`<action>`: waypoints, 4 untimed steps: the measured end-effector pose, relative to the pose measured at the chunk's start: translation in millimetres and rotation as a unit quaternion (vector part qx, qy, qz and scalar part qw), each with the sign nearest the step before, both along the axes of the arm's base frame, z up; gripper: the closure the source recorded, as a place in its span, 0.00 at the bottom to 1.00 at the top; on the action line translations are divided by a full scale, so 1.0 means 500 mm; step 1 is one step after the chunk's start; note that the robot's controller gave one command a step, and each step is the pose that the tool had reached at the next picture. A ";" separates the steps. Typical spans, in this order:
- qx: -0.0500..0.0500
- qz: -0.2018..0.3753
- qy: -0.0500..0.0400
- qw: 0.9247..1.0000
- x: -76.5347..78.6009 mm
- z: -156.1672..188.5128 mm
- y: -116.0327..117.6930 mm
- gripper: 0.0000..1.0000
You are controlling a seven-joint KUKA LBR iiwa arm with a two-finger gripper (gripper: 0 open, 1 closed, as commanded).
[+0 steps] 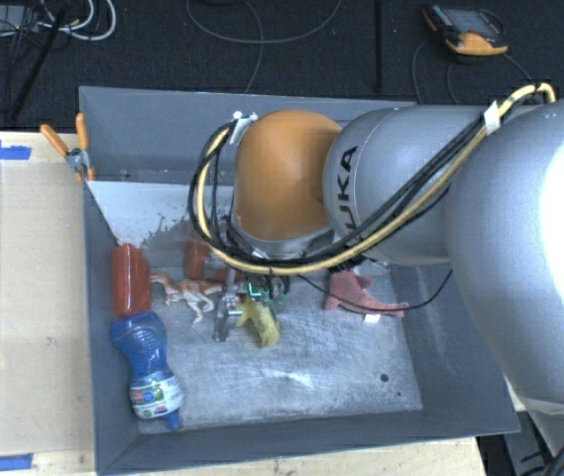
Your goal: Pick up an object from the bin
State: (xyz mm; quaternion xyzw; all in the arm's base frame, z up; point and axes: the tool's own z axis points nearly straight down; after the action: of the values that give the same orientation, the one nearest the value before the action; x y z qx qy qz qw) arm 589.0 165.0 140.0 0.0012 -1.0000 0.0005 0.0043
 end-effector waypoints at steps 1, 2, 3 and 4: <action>0.001 -0.002 -0.004 1.000 0.004 0.008 -0.001 0.00; 0.003 0.014 -0.001 1.000 0.036 -0.052 -0.093 0.00; 0.003 0.013 0.007 1.000 0.027 -0.081 -0.148 0.00; 0.010 0.215 0.009 0.976 0.050 -0.102 -0.182 1.00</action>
Offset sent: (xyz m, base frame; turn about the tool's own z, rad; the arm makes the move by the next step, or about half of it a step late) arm 0.0240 -0.0657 -0.0360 -0.0284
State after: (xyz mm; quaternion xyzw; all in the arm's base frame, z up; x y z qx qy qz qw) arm 613.9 73.9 88.8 0.2165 -0.9762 -0.0087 0.0134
